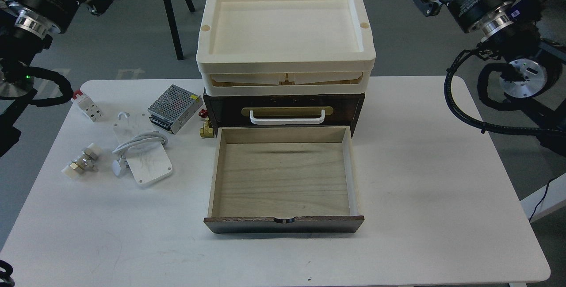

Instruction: Put charging cable into cabinet

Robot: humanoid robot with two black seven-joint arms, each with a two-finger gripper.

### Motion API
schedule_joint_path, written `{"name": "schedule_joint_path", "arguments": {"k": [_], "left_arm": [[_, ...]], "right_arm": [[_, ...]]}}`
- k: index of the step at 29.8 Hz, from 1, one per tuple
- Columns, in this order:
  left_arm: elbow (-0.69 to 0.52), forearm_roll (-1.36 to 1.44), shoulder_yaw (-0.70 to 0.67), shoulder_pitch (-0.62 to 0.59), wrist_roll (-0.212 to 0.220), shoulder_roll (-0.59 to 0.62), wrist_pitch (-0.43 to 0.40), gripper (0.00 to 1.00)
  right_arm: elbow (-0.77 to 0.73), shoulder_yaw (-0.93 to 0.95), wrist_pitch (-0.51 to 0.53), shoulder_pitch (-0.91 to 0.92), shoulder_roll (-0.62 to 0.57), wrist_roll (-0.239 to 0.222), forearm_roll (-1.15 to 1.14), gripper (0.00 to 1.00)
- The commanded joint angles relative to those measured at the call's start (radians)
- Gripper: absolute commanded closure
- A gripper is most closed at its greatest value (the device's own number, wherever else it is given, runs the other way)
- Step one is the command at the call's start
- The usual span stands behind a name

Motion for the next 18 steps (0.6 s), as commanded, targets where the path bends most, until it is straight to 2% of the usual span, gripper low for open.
{"name": "schedule_joint_path", "arguments": {"k": [1,5,10,11,13,14,16,18], "left_arm": [[0.008,-0.002,0.000,0.007,-0.004,-0.005,0.000,0.00],[0.097,-0.009,-0.008,0.021,-0.007,-0.044,0.000,0.00],[0.336,-0.040,-0.066,0.015,-0.018,-0.138,0.000,0.00],[0.353,-0.054,-0.096,0.015,-0.019,-0.153,0.000,0.00],[0.318,-0.064,-0.150,0.032,-0.036,-0.164,0.000,0.00],[0.277,-0.068,-0.179,0.053,-0.062,-0.158,0.000,0.00],[0.124,-0.068,-0.244,0.142,-0.137,-0.137,0.000,0.00],[-0.075,-0.068,-0.287,0.216,-0.161,-0.054,0.000,0.00]], "right_arm": [[-0.009,-0.012,0.021,0.000,0.006,0.000,-0.004,0.00],[-0.018,-0.003,0.001,0.010,0.032,0.000,0.001,0.00],[-0.015,0.029,-0.037,0.010,0.040,0.000,0.005,0.00],[-0.008,0.040,-0.060,0.009,0.038,0.000,0.007,0.00],[0.021,0.063,-0.120,0.009,0.023,0.000,0.015,0.00],[0.046,0.075,-0.138,0.007,0.012,0.000,0.019,0.00],[0.090,0.094,-0.146,-0.006,-0.052,0.000,0.024,0.00],[0.107,0.095,-0.146,-0.028,-0.101,0.000,0.025,0.00]]}}
